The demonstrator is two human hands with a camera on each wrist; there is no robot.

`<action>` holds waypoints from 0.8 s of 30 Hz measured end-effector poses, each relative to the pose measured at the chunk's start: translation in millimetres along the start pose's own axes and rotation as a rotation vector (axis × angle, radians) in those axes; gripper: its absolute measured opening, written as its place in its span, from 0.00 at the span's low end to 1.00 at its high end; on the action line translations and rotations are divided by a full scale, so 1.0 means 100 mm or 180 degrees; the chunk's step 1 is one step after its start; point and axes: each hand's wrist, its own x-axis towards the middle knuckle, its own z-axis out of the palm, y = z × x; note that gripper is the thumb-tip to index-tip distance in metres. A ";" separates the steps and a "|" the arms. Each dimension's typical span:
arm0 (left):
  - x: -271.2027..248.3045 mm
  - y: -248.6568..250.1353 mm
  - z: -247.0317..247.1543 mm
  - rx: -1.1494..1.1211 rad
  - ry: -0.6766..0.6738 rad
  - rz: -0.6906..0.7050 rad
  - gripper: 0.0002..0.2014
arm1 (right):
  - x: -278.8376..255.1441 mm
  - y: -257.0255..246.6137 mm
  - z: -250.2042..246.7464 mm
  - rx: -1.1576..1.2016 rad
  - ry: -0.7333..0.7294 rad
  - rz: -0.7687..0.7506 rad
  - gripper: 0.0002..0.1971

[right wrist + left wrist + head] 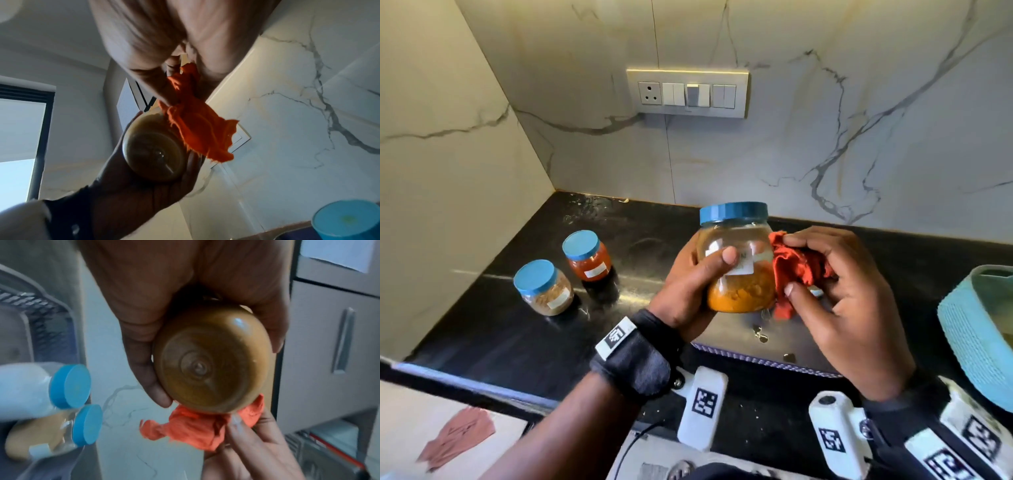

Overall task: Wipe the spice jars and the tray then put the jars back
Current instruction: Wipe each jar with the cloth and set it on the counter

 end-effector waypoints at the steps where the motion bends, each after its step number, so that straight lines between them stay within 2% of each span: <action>1: -0.01 0.01 0.01 0.0126 0.0042 0.0026 0.52 | -0.01 0.00 -0.01 -0.0059 0.0065 -0.0027 0.20; 4: -0.01 0.03 0.00 0.0395 0.0235 0.0014 0.54 | 0.08 -0.06 -0.06 0.0072 0.0345 -0.0031 0.16; 7: -0.03 -0.01 0.00 0.0452 0.0252 0.0052 0.52 | 0.21 -0.17 -0.01 0.0239 0.0509 -0.0044 0.16; 10: -0.03 -0.03 0.02 0.0385 0.0270 0.0083 0.51 | 0.30 -0.17 0.15 -0.0093 0.0538 -0.0044 0.16; 12: -0.01 -0.02 0.03 0.0341 0.0377 0.0092 0.51 | 0.28 -0.16 0.22 -0.0350 0.0377 -0.0078 0.19; 16: 0.01 0.03 0.00 0.0252 0.0570 0.0092 0.52 | 0.22 -0.16 0.24 -0.0827 -0.0323 -0.0289 0.30; 20: 0.03 -0.01 0.00 0.0305 0.0483 0.0104 0.54 | 0.39 -0.09 0.14 -0.1087 -0.0039 -0.0549 0.21; 24: 0.07 0.00 0.05 0.0401 0.0461 0.0041 0.54 | 0.42 -0.11 0.20 -0.1216 0.0209 -0.0579 0.17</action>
